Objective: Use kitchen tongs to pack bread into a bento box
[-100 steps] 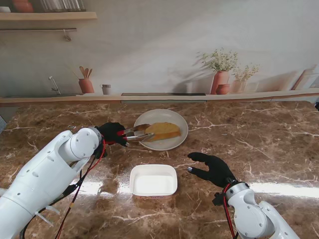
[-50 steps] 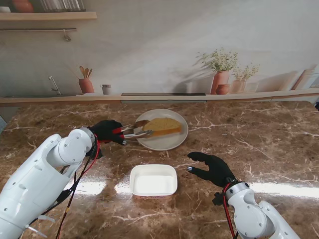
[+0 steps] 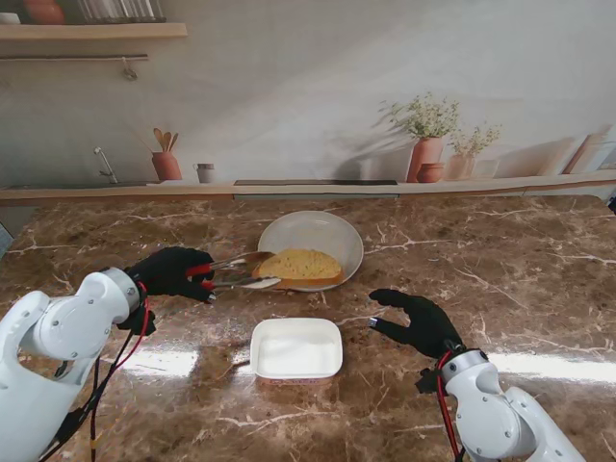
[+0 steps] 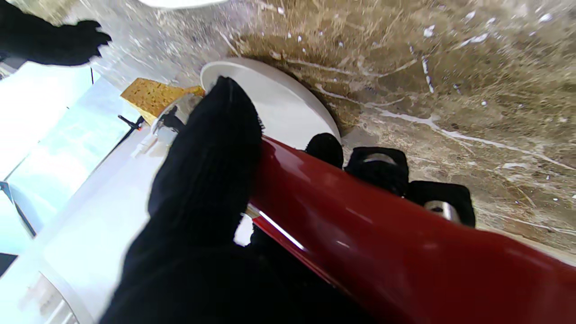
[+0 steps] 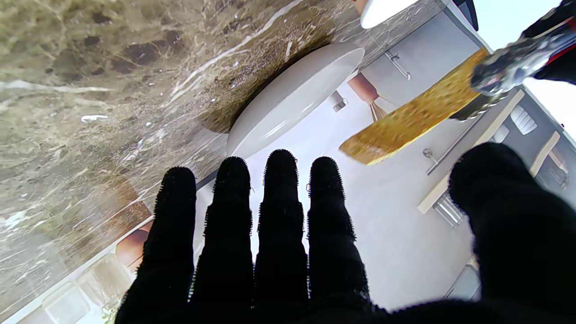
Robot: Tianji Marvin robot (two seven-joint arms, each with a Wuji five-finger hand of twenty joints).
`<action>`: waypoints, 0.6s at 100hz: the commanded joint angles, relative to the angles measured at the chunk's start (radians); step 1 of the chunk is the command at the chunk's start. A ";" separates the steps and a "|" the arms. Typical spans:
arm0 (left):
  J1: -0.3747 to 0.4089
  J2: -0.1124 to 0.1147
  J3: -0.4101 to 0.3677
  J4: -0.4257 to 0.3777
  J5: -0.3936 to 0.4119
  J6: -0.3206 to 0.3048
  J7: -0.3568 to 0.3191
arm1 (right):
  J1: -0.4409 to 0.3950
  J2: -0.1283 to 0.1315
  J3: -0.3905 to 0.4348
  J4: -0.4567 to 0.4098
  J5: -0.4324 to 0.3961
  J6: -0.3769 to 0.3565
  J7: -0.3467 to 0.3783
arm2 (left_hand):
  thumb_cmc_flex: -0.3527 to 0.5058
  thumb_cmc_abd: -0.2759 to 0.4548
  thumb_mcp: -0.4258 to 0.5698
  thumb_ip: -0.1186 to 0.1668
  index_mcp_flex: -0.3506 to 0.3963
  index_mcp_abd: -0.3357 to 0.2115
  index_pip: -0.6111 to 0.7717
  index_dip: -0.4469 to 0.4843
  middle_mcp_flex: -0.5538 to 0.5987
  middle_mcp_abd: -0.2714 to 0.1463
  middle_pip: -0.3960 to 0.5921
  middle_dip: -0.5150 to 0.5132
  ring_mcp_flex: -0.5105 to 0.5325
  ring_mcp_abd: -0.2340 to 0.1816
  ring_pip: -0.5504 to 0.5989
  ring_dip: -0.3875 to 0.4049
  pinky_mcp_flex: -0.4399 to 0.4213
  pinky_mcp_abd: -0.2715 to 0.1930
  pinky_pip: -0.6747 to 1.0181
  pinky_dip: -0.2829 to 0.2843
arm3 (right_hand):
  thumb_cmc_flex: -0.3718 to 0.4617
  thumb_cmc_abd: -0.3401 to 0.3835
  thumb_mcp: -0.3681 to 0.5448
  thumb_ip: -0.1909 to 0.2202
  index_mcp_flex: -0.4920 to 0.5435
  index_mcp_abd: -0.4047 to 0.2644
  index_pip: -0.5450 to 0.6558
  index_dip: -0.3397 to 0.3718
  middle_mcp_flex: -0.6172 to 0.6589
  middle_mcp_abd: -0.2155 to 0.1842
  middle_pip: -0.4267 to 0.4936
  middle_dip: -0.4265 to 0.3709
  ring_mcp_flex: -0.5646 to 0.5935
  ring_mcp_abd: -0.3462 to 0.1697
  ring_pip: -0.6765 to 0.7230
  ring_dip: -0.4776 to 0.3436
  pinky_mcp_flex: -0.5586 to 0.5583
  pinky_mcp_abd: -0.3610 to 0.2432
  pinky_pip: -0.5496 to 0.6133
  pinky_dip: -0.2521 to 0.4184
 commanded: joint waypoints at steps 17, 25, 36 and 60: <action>0.128 0.020 -0.077 -0.103 0.027 -0.048 -0.033 | -0.004 -0.003 -0.006 0.004 0.000 0.012 0.006 | 0.209 0.285 0.164 0.024 0.115 -0.457 0.629 0.050 0.048 -0.112 0.020 0.016 0.074 -0.019 0.098 0.028 0.031 0.018 0.152 0.042 | 0.019 0.007 -0.022 0.041 -0.018 -0.022 -0.012 0.002 -0.003 -0.001 -0.001 0.007 -0.001 0.005 0.002 0.015 0.000 -0.011 -0.009 0.020; 0.162 0.023 -0.102 -0.130 0.030 -0.059 -0.051 | -0.002 -0.003 -0.009 0.004 -0.002 0.010 0.006 | 0.208 0.288 0.164 0.024 0.114 -0.458 0.627 0.051 0.048 -0.114 0.019 0.016 0.075 -0.019 0.099 0.029 0.031 0.018 0.152 0.042 | 0.018 0.007 -0.023 0.041 -0.018 -0.021 -0.012 0.002 -0.003 -0.002 -0.001 0.007 -0.001 0.005 0.001 0.015 -0.001 -0.012 -0.009 0.020; 0.199 0.029 -0.126 -0.161 0.040 -0.064 -0.088 | 0.002 -0.003 -0.015 0.007 -0.001 0.010 0.005 | 0.207 0.291 0.162 0.024 0.111 -0.460 0.625 0.051 0.047 -0.115 0.019 0.017 0.074 -0.020 0.098 0.030 0.028 0.017 0.153 0.043 | 0.019 0.006 -0.022 0.041 -0.018 -0.023 -0.012 0.002 -0.003 -0.002 -0.001 0.007 -0.001 0.005 0.001 0.014 0.000 -0.011 -0.008 0.020; 0.226 0.037 -0.139 -0.178 0.049 -0.067 -0.132 | 0.010 -0.002 -0.026 0.015 0.003 0.009 0.008 | 0.207 0.293 0.154 0.025 0.106 -0.467 0.622 0.053 0.045 -0.124 0.018 0.020 0.070 -0.026 0.098 0.034 0.023 0.009 0.152 0.046 | 0.019 0.007 -0.022 0.041 -0.019 -0.022 -0.013 0.002 -0.005 -0.002 -0.001 0.007 -0.002 0.004 0.001 0.014 -0.001 -0.012 -0.008 0.019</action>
